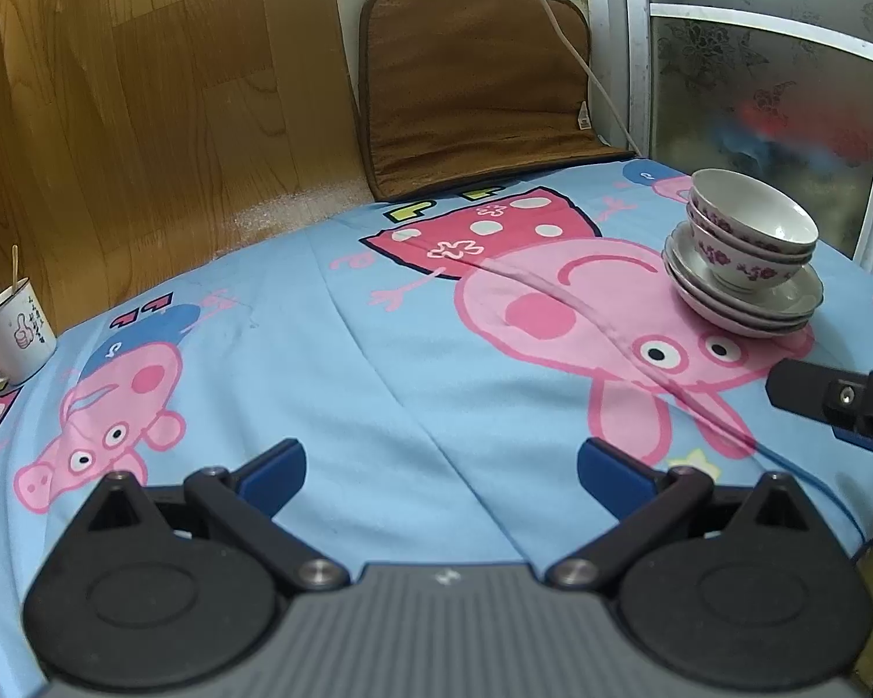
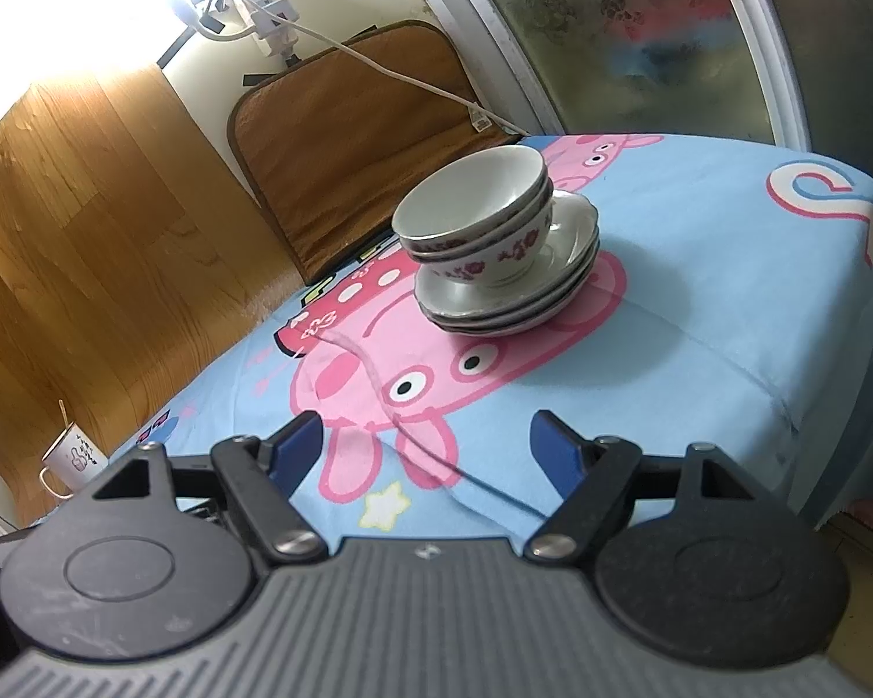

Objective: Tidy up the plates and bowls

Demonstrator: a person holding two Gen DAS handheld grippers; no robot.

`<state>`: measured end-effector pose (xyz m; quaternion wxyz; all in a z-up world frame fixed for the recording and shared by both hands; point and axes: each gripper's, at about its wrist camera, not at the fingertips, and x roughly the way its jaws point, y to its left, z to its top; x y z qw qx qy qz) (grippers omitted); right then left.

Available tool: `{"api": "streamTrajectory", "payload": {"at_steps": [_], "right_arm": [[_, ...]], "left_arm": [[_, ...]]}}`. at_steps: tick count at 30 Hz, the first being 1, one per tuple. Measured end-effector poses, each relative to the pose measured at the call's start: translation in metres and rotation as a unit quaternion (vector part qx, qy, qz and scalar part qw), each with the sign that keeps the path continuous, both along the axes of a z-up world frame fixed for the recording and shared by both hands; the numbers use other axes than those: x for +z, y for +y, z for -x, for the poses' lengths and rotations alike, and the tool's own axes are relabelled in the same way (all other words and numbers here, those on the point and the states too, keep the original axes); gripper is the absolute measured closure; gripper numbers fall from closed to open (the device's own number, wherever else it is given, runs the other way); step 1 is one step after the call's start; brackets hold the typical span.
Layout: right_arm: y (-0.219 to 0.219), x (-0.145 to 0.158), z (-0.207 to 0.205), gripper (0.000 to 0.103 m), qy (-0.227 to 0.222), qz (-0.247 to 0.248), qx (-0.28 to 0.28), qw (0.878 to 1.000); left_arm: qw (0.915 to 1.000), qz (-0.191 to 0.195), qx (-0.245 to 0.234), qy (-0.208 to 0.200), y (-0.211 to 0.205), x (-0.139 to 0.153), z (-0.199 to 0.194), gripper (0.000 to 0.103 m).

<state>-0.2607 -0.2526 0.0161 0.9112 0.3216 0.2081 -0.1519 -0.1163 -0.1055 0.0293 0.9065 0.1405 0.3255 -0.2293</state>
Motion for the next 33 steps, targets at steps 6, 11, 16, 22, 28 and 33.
{"api": "streamTrajectory", "payload": {"at_steps": [6,11,16,22,28,33], "right_arm": [[-0.0002,0.0006,-0.0003,0.023,-0.001,0.000,-0.001,1.000],[0.0006,0.0017,-0.0010,0.023,-0.001,0.001,-0.001,1.000],[0.0006,0.0020,-0.0016,0.023,-0.001,0.000,-0.002,1.000],[0.0002,0.0021,-0.0022,0.023,0.001,-0.002,-0.002,1.000],[-0.0010,-0.0002,-0.0027,0.023,0.004,-0.005,-0.001,1.000],[-0.0013,-0.0006,-0.0027,0.023,0.003,-0.005,-0.001,1.000]], "left_arm": [[1.0000,0.005,-0.002,0.006,0.0019,0.0006,-0.0009,0.000],[0.9999,0.006,-0.009,0.013,0.0009,-0.0003,-0.0011,0.000],[0.9997,0.005,-0.014,0.018,-0.0008,-0.0014,-0.0010,0.000],[0.9995,0.004,-0.020,0.025,-0.0013,-0.0035,-0.0020,0.000],[0.9990,0.006,-0.023,0.037,-0.0005,-0.0061,-0.0041,0.000],[0.9984,0.010,-0.026,0.050,-0.0004,-0.0082,-0.0055,0.000]]}}
